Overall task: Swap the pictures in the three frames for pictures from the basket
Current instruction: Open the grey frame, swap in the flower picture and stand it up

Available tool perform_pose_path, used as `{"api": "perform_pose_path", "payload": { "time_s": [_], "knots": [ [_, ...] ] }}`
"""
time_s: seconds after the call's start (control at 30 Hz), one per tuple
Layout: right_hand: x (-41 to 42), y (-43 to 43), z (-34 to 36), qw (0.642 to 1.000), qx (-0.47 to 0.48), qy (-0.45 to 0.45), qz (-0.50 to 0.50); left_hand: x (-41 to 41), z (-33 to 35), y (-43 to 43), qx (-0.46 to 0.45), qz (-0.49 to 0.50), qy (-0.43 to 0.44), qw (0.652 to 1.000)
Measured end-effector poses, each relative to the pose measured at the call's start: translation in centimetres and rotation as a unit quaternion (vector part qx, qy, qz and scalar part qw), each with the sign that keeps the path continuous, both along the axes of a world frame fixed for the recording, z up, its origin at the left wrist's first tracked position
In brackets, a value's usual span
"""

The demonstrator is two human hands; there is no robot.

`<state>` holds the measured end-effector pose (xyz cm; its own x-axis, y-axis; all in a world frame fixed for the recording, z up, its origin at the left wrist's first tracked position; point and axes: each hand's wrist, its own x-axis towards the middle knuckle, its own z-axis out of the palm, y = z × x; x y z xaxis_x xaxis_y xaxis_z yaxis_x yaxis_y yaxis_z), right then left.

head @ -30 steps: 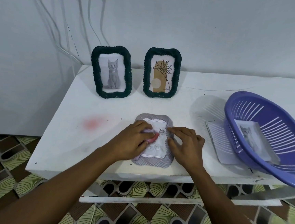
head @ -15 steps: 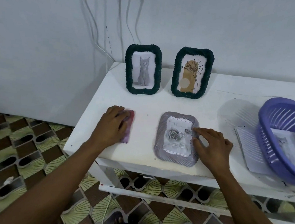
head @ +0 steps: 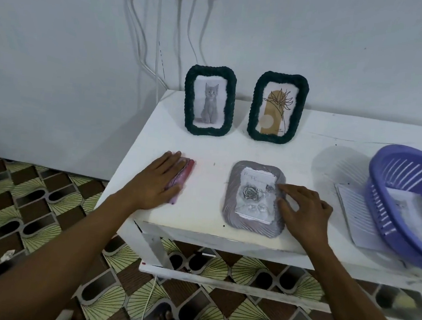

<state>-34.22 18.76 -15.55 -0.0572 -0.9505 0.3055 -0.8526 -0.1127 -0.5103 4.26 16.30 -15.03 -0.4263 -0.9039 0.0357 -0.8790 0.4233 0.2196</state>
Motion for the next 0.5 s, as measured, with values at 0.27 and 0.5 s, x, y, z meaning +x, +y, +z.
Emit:
{"api": "perform_pose_path", "payload": {
  "time_s": [0.27, 0.5],
  "knots": [
    [0.1, 0.0, 0.0, 1.0, -0.003, -0.003, 0.0, -4.6, 0.3, -0.2, 0.009, 0.02, 0.19, 0.982],
    [0.2, 0.0, 0.2, 1.0, -0.006, 0.002, 0.0, -13.5, 0.7, -2.8, 0.0, -0.077, 0.105, 0.991]
  ]
}}
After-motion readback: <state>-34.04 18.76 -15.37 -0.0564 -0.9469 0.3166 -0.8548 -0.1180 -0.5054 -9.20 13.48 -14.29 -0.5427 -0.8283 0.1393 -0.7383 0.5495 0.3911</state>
